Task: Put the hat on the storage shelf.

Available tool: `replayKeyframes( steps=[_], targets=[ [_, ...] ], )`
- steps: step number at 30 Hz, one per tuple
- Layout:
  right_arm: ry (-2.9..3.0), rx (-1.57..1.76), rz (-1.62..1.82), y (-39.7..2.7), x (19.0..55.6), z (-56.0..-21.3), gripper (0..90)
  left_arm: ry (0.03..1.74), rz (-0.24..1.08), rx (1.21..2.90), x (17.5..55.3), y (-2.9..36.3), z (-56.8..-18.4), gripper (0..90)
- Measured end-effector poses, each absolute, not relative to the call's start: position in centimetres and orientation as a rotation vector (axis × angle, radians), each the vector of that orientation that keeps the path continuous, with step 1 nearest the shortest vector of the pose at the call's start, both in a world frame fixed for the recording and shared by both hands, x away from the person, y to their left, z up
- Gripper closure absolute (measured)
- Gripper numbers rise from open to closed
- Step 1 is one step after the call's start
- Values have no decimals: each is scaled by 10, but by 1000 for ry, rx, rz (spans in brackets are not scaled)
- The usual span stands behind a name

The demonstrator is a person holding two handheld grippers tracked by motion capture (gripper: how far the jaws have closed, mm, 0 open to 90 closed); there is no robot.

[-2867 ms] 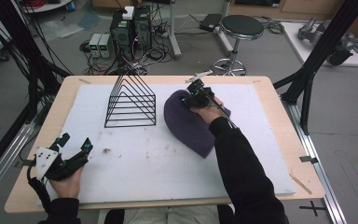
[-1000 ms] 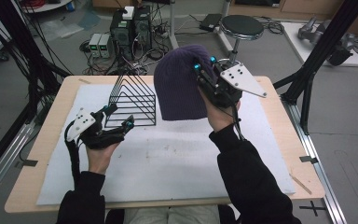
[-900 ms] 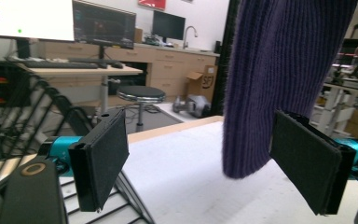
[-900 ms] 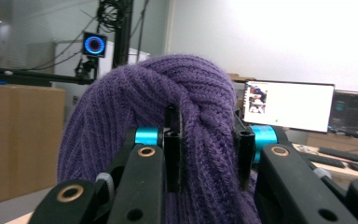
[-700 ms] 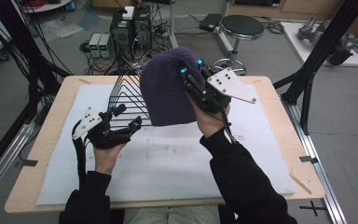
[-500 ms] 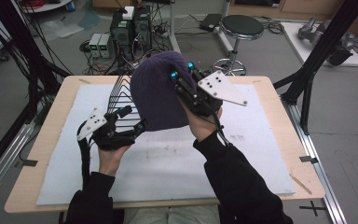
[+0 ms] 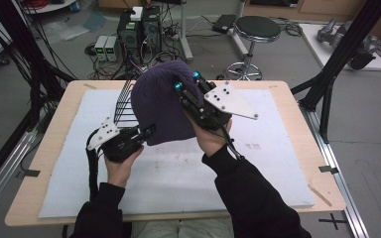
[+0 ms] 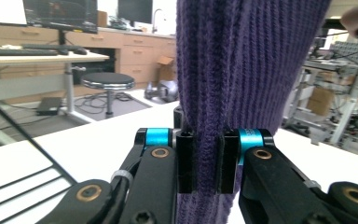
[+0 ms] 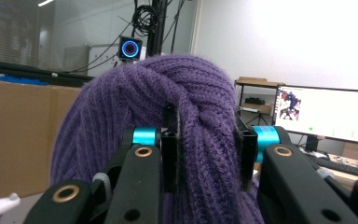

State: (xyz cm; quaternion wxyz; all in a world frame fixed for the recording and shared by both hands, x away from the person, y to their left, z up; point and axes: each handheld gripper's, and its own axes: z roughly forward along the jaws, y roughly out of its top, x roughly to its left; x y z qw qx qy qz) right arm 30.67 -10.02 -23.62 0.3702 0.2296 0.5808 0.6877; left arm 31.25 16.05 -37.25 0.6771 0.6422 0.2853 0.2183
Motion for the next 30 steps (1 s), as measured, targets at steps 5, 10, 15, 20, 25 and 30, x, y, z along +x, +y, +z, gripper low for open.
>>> replayKeyframes(
  steps=[5,10,15,20,25,30],
  targets=[
    [1486,612,1753,-106,308,-239,709,649,508,1427,313,170,-371,829],
    [1492,621,1727,-109,311,-243,709,664,489,1411,315,181,-371,828],
    [1498,643,1712,-110,314,-247,709,672,504,1410,314,191,-370,827],
    [1508,662,1724,-107,318,-248,710,691,534,1408,317,201,-367,826],
    [1515,645,1718,-101,322,-247,710,708,554,1384,323,210,-362,826],
    [1522,635,1691,-92,332,-243,711,708,584,1404,337,221,-351,826]
  ],
)
